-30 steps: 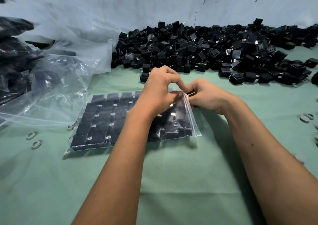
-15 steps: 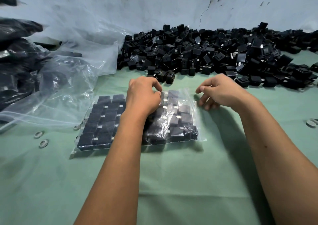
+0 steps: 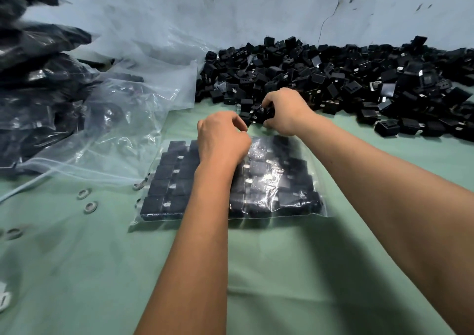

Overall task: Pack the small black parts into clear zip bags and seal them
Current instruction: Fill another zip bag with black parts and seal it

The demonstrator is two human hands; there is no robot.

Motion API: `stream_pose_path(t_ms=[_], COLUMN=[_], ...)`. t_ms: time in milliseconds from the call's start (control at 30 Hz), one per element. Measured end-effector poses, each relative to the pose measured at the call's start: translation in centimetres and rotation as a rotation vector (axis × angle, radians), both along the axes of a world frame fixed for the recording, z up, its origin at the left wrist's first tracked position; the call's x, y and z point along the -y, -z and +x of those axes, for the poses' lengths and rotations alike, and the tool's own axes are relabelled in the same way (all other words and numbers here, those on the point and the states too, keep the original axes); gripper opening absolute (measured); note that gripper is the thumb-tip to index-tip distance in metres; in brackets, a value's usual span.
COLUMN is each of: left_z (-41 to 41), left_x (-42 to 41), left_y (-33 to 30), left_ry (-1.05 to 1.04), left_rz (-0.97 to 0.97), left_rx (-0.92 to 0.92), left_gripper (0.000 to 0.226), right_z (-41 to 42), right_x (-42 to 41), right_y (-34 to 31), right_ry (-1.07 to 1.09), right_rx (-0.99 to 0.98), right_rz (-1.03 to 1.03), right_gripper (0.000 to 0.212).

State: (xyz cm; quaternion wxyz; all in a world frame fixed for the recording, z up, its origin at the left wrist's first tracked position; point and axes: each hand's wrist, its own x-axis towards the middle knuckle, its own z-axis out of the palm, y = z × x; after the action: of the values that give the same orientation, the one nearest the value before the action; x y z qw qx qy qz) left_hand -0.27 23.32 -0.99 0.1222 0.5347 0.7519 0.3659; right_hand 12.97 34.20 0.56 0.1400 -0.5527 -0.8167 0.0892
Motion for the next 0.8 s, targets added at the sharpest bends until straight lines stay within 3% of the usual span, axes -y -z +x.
stream_pose_path(t_ms=[133, 233, 367, 433, 567, 700, 800], left_z=[0.8, 1.7, 3.8, 5.1, 6.2, 5.6, 5.1], left_x=[0.1, 0.1, 0.5, 0.4, 0.0, -0.1, -0.1], left_y=[0.0, -0.1, 0.0, 0.3, 0.8, 1.1, 0.9], left_ry=[0.094, 0.245, 0.558, 0.643, 0.65, 0.594, 0.6], left_rz=[0.052, 0.09, 0.059, 0.057, 0.095, 0.114, 0.096], left_rx=[0.028, 0.006, -0.006, -0.081, -0.246, -0.255, -0.233], left_gripper=[0.02, 0.017, 0.038, 0.049, 0.047, 0.033, 0.026], right_z=[1.7, 4.8, 8.7, 10.1, 11.5, 11.9, 12.3], right_x=[0.7, 2.0, 4.8, 5.7, 6.6, 7.1, 6.6], right_y=[0.3, 0.1, 0.4, 0.9, 2.2, 2.6, 2.7], right_ry=[0.031, 0.126, 0.189, 0.203, 0.125, -0.048, 0.082], right_rx=[-0.194, -0.526, -0.841, -0.755, -0.284, -0.37, -0.445], right_rz=[-0.035, -0.002, -0.056, -0.053, 0.033, -0.074, -0.038], right_gripper=[0.03, 0.015, 0.008, 0.021, 0.04, 0.045, 0.044])
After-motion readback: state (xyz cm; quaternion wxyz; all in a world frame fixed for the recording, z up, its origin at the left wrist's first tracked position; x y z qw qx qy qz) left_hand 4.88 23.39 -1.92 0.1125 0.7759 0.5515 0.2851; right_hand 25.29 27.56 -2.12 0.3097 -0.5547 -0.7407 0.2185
